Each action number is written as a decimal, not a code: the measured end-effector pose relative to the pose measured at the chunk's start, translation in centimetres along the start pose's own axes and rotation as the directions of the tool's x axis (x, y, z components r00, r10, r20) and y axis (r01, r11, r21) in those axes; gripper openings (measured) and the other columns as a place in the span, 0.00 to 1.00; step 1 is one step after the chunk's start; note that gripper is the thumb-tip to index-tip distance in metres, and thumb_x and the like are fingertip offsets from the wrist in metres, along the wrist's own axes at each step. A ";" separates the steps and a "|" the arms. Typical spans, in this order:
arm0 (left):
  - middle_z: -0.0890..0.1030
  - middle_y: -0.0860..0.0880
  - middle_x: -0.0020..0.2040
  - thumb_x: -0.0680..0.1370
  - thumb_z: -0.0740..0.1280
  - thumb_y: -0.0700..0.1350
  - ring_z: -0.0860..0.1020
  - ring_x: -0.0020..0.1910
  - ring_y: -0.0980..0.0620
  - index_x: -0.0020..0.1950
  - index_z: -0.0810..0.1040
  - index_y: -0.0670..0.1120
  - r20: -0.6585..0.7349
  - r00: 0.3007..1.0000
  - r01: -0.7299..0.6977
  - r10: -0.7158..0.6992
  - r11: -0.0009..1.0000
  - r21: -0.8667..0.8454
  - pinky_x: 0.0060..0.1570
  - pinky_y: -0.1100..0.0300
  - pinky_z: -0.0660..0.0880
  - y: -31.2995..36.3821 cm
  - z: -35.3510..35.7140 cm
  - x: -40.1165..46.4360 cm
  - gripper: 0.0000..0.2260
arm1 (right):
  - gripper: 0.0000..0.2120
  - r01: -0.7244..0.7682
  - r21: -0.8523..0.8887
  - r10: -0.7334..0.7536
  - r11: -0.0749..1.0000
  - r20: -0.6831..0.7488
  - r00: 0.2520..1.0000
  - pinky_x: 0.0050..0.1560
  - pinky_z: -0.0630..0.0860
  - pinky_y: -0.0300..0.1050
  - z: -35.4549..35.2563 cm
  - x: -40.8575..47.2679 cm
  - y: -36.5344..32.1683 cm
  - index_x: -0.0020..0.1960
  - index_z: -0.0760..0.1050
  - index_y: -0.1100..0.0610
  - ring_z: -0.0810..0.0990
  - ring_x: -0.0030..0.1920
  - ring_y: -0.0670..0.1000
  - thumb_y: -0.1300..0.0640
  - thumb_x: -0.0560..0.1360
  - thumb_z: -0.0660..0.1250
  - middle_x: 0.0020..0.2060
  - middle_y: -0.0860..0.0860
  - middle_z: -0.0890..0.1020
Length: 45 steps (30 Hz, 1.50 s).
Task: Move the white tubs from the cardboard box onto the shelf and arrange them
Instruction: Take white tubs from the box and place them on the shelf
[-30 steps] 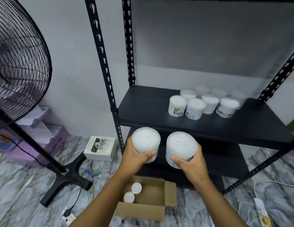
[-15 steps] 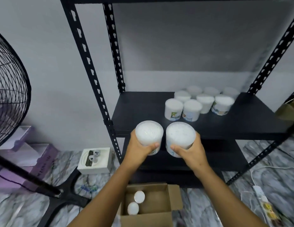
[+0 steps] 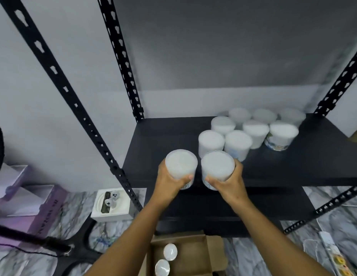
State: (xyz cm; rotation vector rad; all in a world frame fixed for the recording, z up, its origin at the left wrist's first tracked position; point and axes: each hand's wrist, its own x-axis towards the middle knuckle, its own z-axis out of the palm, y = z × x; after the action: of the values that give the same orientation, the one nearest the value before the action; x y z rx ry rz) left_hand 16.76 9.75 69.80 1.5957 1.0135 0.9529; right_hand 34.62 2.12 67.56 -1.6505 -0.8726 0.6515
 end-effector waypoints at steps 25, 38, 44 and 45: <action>0.67 0.56 0.65 0.67 0.78 0.42 0.71 0.63 0.60 0.65 0.58 0.61 -0.079 0.987 0.130 -0.138 0.986 -0.100 0.51 0.70 0.75 -4.6 2.7 9.8 0.38 | 0.42 0.076 0.081 -0.081 0.994 0.065 0.995 0.66 0.70 0.46 4.0 10.5 2.1 0.69 0.63 0.50 0.69 0.65 0.43 0.58 0.61 0.81 0.64 0.45 0.70; 0.65 0.52 0.68 0.67 0.78 0.42 0.69 0.65 0.54 0.67 0.55 0.58 -0.054 0.980 0.188 -0.190 0.982 -0.026 0.44 0.70 0.75 -5.2 1.9 12.7 0.40 | 0.46 0.077 0.064 -0.081 0.995 0.051 0.995 0.66 0.72 0.48 5.3 13.3 2.3 0.71 0.62 0.53 0.70 0.66 0.45 0.53 0.59 0.81 0.66 0.47 0.71; 0.66 0.53 0.68 0.66 0.79 0.43 0.69 0.65 0.54 0.69 0.55 0.57 -0.042 0.978 0.204 -0.205 0.979 -0.025 0.46 0.67 0.76 -5.6 1.7 13.2 0.42 | 0.40 0.098 0.058 -0.102 0.994 0.076 0.992 0.57 0.68 0.25 5.1 13.6 1.8 0.67 0.65 0.51 0.71 0.61 0.36 0.59 0.61 0.80 0.62 0.45 0.73; 0.66 0.52 0.68 0.66 0.79 0.44 0.69 0.65 0.53 0.70 0.55 0.57 -0.038 0.977 0.208 -0.209 0.978 -0.024 0.47 0.66 0.76 -5.6 1.6 13.3 0.42 | 0.39 0.099 0.054 -0.104 0.994 0.086 0.991 0.55 0.67 0.23 5.1 13.7 1.7 0.66 0.65 0.50 0.71 0.59 0.34 0.59 0.62 0.80 0.61 0.44 0.73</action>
State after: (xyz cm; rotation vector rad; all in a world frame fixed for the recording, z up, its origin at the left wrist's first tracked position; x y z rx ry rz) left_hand 21.95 22.64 65.40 1.4264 1.1714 0.8515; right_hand 38.90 16.00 64.99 -1.5318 -0.9902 0.6746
